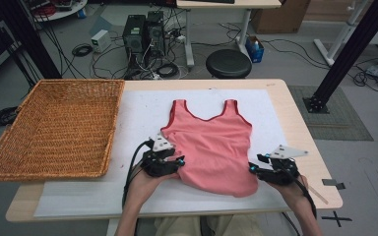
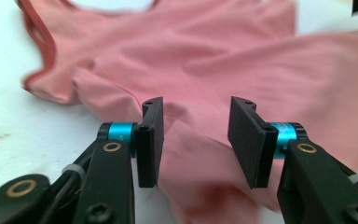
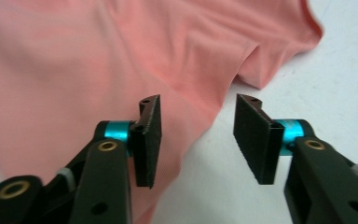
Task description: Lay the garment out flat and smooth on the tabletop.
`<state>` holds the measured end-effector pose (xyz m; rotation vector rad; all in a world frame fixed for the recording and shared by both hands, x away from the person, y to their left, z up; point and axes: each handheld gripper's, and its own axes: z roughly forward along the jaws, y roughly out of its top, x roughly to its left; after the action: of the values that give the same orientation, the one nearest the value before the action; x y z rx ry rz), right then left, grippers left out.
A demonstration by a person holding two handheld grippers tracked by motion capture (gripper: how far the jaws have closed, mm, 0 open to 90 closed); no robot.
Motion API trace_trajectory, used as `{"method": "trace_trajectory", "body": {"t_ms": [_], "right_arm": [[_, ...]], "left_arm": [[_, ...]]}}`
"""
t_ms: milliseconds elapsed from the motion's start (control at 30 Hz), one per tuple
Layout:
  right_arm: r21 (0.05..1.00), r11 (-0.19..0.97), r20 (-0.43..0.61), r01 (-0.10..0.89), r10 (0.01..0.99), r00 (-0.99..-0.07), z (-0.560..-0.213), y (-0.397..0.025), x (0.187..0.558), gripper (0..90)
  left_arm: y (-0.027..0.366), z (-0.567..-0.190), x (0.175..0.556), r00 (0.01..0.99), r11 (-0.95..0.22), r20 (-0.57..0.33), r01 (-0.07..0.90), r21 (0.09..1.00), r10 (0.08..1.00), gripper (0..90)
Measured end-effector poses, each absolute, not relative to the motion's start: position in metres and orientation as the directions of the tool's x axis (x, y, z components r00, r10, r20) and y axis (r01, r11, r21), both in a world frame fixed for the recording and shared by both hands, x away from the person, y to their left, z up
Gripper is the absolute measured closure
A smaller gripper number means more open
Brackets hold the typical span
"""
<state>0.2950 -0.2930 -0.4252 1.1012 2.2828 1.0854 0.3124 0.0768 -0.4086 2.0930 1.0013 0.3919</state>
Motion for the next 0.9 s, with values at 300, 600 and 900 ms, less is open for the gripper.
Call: {"method": "trace_trajectory", "body": {"t_ms": [300, 600, 900], "right_arm": [[0.756, 0.474, -0.043, 0.451, 0.723, -0.689, -0.442, -0.270, 0.313, 87.6], [0.792, 0.414, -0.149, 0.448, 0.844, -0.516, -0.433, -0.281, 0.373, 86.2], [0.828, 0.343, -0.095, 0.444, 0.866, -0.492, -0.426, -0.293, 0.349, 58.0]], "left_arm": [[0.076, -0.428, 0.329, 0.663, -0.388, -0.059, 0.506, 0.771, 0.746, 86.0], [0.080, -0.417, 0.397, 0.566, -0.369, 0.056, 0.455, 0.810, 0.822, 85.9], [0.090, -0.393, 0.365, 0.566, -0.335, 0.060, 0.396, 0.855, 0.822, 62.3]]}}
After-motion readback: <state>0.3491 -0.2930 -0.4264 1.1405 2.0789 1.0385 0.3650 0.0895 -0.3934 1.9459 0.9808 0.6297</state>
